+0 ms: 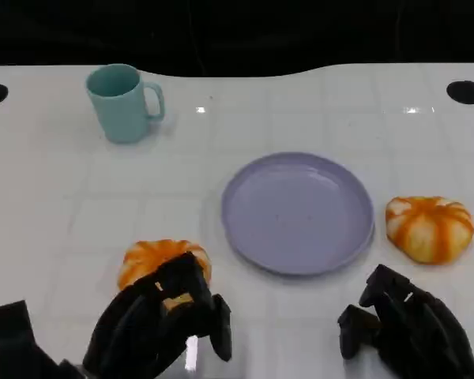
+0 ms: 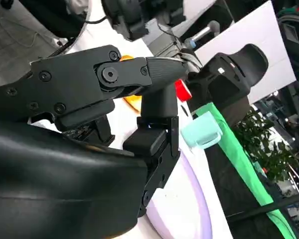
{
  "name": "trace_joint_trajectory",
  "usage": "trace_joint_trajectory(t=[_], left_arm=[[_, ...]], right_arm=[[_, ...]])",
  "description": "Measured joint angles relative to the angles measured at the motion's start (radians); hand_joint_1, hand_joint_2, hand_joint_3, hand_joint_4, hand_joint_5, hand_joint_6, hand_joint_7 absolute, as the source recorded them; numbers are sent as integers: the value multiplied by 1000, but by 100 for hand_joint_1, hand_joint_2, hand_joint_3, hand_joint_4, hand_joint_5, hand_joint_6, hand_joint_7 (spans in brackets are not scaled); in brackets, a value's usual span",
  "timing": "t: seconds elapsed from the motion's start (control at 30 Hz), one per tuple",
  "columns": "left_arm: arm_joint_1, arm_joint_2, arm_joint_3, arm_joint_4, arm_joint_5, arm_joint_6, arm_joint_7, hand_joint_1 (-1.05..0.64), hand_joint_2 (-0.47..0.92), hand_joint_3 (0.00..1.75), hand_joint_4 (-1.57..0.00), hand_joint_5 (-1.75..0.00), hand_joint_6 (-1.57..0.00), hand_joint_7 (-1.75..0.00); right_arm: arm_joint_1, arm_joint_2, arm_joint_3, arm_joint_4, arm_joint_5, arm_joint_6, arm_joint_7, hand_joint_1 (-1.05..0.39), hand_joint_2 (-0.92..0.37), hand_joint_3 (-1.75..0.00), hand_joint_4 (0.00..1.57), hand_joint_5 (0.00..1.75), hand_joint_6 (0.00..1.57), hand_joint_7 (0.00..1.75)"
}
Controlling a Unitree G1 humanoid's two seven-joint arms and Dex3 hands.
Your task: Grasp the bread from the table and place it into the plate.
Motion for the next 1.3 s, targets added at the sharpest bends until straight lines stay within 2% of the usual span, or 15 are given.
trace_joint_trajectory(t=[0.1,0.2,0.23,0.37,0.47,0.63,0.8,0.9,0.97,1.3], left_arm=[[-26,17,5,4,115,-154,31,-75,92,30,-55,-124,-51,-67],[-43,60,11,19,260,-330,82,-74,92,25,-51,-90,-54,-33],[-50,81,14,20,310,-373,104,-73,92,23,-49,-84,-55,-26],[-65,183,25,-14,549,-494,219,-71,92,22,-37,-72,-47,-12],[-68,261,33,-66,718,-526,299,-73,92,21,-28,-67,-40,-6],[-66,353,30,-182,968,-498,391,-76,92,19,-19,-61,-32,-1],[-68,415,-12,-291,1252,-388,447,-76,92,13,-14,-53,-30,-1],[-73,429,-63,-320,1388,-304,452,-72,92,3,-25,-37,-33,0],[-88,432,-105,-318,1465,-254,452,-71,91,1,-29,-32,-32,0],[-206,433,-278,-161,1555,-133,461,-69,92,0,-32,-22,-28,0]], right_arm=[[0,1,0,0,0,-1,1,-56,-92,-24,79,166,70,140],[0,1,-1,0,0,-1,3,-56,-92,-23,79,166,70,140],[0,1,-1,0,1,-1,3,-56,-92,-23,79,165,71,139],[0,2,0,0,0,-1,2,-57,-92,-22,79,166,71,139],[1,3,0,-4,0,-1,-3,-56,-92,-22,79,166,71,139],[4,5,1,-26,1,10,-10,-54,-92,-22,78,164,71,138],[8,5,0,-35,1,21,-11,-55,-92,-23,78,164,70,138],[9,5,0,-36,1,21,-11,-55,-92,-23,77,163,70,138],[11,5,1,-38,1,21,-11,-55,-92,-22,78,163,70,138],[22,6,2,-46,0,25,-12,-56,-92,-22,78,166,71,138]])
